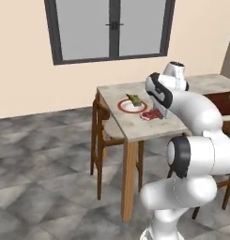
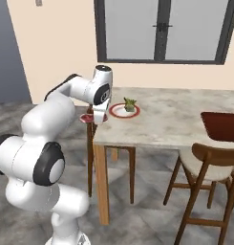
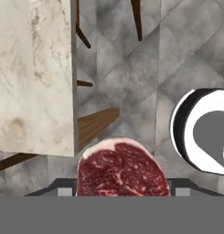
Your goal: Create a steak meal by picking up the steak and asparagus from the tray and placing them on the plate. Leave the squash on the tray.
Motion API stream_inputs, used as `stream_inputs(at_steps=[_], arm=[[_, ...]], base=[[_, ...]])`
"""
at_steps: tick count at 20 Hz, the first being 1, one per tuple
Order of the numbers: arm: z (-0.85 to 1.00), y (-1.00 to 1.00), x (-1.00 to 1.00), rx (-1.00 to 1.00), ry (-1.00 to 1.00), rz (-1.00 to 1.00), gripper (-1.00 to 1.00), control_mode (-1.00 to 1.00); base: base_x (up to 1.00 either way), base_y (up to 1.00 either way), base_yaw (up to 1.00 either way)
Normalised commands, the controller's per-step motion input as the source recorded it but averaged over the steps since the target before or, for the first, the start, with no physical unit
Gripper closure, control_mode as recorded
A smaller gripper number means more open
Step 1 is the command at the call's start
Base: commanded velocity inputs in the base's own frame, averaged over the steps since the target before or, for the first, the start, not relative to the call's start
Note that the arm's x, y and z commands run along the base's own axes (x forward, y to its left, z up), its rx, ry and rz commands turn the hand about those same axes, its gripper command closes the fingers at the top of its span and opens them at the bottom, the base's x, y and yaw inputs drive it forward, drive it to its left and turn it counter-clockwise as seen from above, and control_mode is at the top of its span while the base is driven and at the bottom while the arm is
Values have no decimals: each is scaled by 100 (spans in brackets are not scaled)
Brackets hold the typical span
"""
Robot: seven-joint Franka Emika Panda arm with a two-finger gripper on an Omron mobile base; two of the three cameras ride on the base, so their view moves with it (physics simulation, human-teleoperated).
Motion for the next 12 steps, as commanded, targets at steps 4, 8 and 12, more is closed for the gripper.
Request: stream_inputs(at_steps=[4, 8, 12], arm=[[0, 0, 0, 0, 0, 0, 100, 100], [0, 0, 0, 0, 0, 0, 100, 100], [0, 0, 0, 0, 0, 0, 100, 100]], base=[[30, 55, -55], [28, 55, -56], [28, 68, -58]])
